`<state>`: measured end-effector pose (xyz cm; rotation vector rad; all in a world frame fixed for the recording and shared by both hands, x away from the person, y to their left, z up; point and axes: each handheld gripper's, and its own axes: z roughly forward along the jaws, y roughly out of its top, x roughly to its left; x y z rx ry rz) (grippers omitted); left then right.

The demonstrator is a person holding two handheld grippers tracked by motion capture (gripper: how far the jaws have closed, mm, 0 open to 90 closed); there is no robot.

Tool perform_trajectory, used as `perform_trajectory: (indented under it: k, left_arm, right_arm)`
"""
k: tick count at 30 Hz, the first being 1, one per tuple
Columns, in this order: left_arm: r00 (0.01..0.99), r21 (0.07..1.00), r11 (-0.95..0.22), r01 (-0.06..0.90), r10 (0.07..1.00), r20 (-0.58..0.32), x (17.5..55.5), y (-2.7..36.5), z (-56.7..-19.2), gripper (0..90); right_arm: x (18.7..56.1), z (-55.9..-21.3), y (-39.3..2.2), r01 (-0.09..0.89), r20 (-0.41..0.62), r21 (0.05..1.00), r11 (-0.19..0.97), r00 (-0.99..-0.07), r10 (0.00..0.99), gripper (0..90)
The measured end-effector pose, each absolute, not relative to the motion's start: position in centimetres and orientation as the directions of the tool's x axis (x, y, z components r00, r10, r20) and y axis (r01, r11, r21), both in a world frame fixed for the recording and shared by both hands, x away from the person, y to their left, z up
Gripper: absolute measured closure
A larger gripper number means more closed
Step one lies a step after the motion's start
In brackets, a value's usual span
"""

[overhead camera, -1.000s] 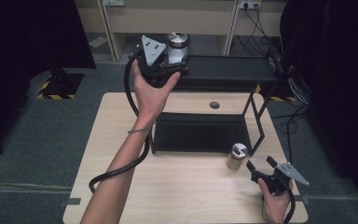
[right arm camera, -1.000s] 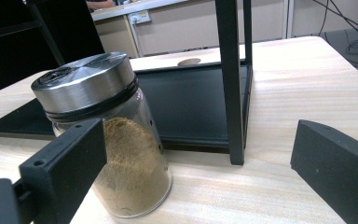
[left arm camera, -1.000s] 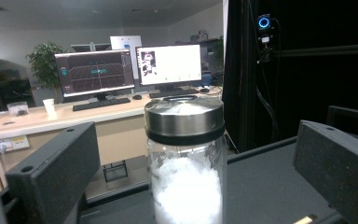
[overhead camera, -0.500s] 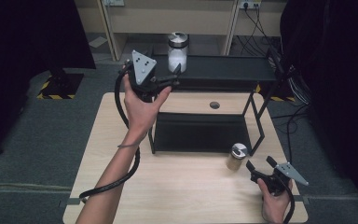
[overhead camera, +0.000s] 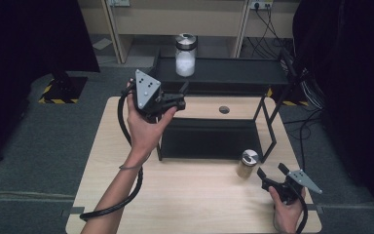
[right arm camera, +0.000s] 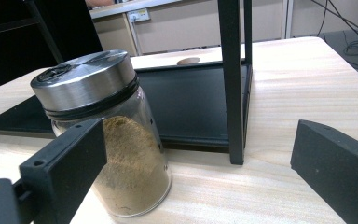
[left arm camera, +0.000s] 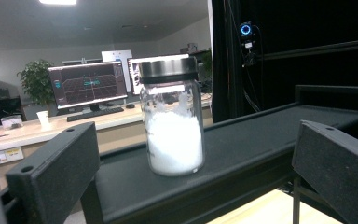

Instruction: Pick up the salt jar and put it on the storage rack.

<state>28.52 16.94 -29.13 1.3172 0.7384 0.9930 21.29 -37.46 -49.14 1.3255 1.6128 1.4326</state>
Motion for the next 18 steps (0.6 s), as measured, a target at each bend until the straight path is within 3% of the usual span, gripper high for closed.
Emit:
perform_trajectory:
  k: [18]
  left_arm:
    - [0.427,0.985,-0.056,-0.162,0.896,0.121,27.2,17.0,-33.0,0.0]
  right_arm:
    - [21.3,-49.1,-37.4,0.282,0.17,0.956,-0.077,-0.322,0.931,3.6]
